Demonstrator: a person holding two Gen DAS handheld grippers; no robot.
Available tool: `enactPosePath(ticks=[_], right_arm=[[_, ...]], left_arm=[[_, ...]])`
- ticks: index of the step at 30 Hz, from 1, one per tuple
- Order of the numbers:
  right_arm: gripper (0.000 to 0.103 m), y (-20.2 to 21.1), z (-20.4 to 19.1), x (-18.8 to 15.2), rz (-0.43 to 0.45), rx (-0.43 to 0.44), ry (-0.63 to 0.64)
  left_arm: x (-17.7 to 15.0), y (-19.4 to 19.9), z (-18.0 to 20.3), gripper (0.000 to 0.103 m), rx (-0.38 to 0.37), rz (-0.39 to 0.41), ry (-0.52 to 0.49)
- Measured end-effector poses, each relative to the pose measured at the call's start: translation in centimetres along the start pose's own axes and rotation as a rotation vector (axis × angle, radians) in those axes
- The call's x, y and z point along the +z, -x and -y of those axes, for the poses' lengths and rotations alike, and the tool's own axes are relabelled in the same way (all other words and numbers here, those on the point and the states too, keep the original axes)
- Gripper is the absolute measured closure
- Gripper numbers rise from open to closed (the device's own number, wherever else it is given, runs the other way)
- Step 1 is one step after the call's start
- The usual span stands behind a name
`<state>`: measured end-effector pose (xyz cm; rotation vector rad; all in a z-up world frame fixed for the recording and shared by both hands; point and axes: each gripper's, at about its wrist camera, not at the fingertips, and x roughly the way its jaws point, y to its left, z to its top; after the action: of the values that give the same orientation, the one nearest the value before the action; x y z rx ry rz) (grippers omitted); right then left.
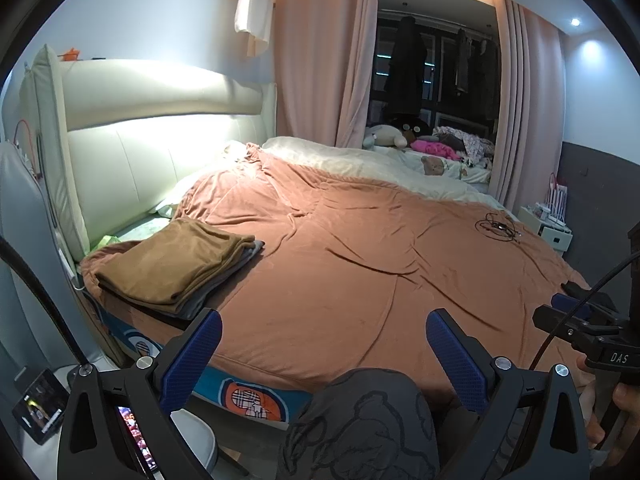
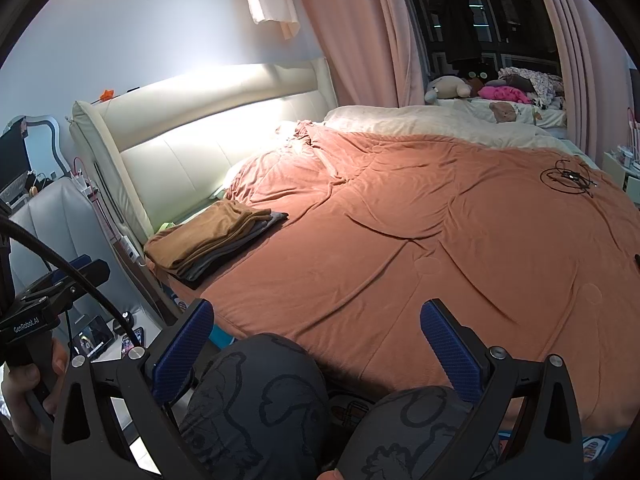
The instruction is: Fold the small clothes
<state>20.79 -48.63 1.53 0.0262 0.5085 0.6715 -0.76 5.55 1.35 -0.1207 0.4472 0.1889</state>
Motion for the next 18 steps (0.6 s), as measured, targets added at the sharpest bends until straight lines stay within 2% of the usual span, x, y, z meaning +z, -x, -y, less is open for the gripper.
enactPosePath(ticks=[18], right_arm=[[0.000,0.40,-0.24,0.00,0.009,-0.015,0.004]], left_arm=[[0.18,-0.12,-0.87,0.001,0.000,-0.011,-0.003]])
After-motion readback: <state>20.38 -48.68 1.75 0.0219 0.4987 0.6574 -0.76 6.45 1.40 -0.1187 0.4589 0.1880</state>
